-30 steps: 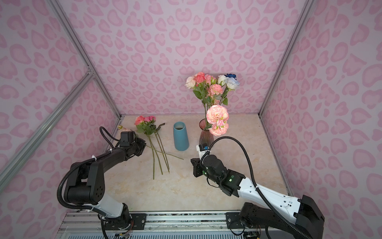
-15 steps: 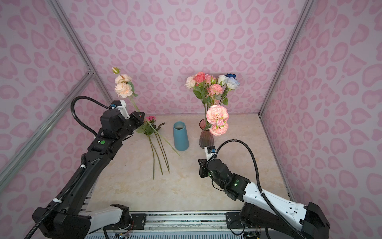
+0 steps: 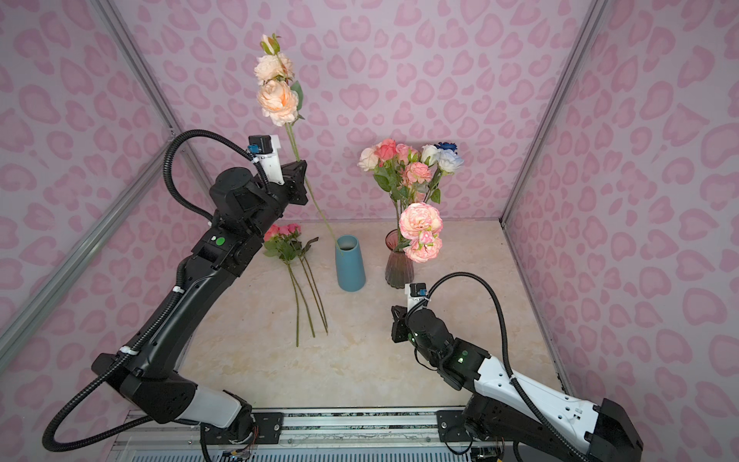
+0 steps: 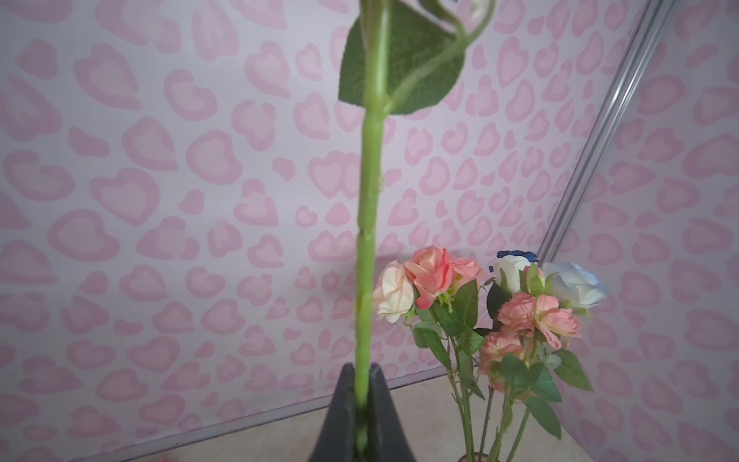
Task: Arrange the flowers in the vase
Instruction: 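Lift the peach rose and carry it over the teal vase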
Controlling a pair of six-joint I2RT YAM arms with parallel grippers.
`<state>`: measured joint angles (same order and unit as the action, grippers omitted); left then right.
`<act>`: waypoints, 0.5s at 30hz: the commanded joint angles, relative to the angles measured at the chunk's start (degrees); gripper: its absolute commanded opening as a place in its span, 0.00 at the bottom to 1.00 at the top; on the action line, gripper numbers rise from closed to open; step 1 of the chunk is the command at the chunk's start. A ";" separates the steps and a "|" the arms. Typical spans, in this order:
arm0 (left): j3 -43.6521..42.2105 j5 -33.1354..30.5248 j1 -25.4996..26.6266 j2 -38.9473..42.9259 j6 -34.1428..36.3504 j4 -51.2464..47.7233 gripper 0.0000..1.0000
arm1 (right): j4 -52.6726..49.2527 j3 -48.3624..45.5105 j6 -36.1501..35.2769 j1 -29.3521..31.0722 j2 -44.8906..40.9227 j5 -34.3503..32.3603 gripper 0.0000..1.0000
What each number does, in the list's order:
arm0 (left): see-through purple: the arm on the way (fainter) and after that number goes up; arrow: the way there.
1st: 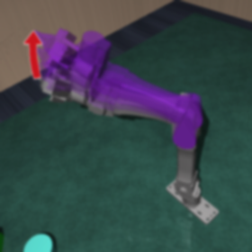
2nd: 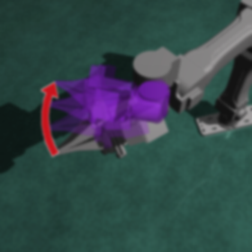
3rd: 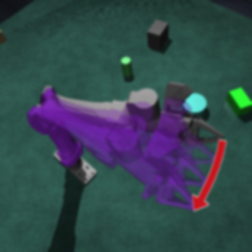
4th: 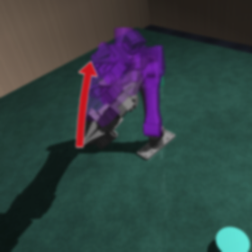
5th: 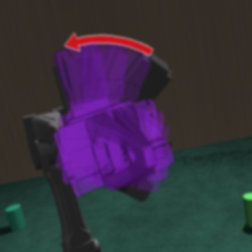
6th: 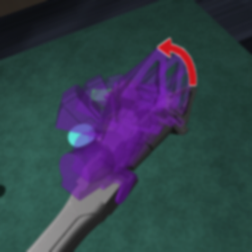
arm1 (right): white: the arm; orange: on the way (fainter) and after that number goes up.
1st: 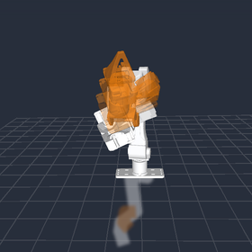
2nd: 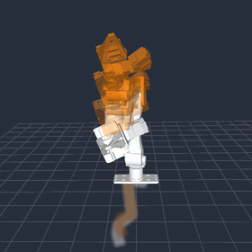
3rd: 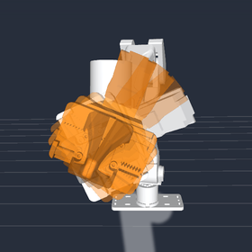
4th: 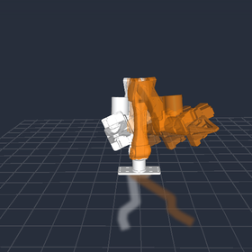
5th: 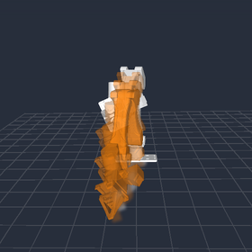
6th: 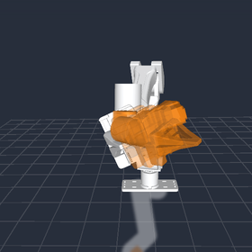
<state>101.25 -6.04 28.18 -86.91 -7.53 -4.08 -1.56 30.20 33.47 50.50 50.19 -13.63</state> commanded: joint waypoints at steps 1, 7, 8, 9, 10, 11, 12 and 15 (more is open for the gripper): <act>0.59 -1.89 0.89 -2.52 4.81 11.39 0.04 | 0.92 -0.83 0.40 -0.47 -0.83 -0.81 0.13; 4.06 -3.17 2.31 -7.51 7.61 13.76 0.04 | 0.51 -1.67 0.46 -1.45 -2.31 -0.27 0.12; 4.17 -3.33 2.31 -7.93 8.14 13.89 0.04 | 0.45 -1.80 0.39 -1.58 -2.60 -0.26 0.13; 4.14 -3.76 2.31 -8.31 8.60 14.24 0.04 | 0.29 -2.09 0.47 -1.72 -3.05 -0.26 0.13; 3.88 -3.95 2.31 -8.54 8.90 14.53 0.04 | 0.24 -2.40 0.54 -1.96 -3.45 -0.26 0.13; 3.87 -3.98 2.39 -8.82 9.45 14.55 0.04 | 0.09 -2.65 0.54 -2.20 -3.84 -0.24 0.13; 3.87 -4.22 2.47 -9.10 9.76 14.61 0.04 | -0.01 -2.92 0.67 -2.40 -4.23 -0.02 0.13; 2.90 -4.33 2.49 -9.68 9.77 13.84 0.04 | 0.10 -3.56 0.89 -3.03 -5.19 0.40 0.13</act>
<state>104.49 -9.43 30.65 -96.03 0.56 6.63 -1.63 27.18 33.91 47.79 45.52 -13.43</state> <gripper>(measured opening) 0.084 0.126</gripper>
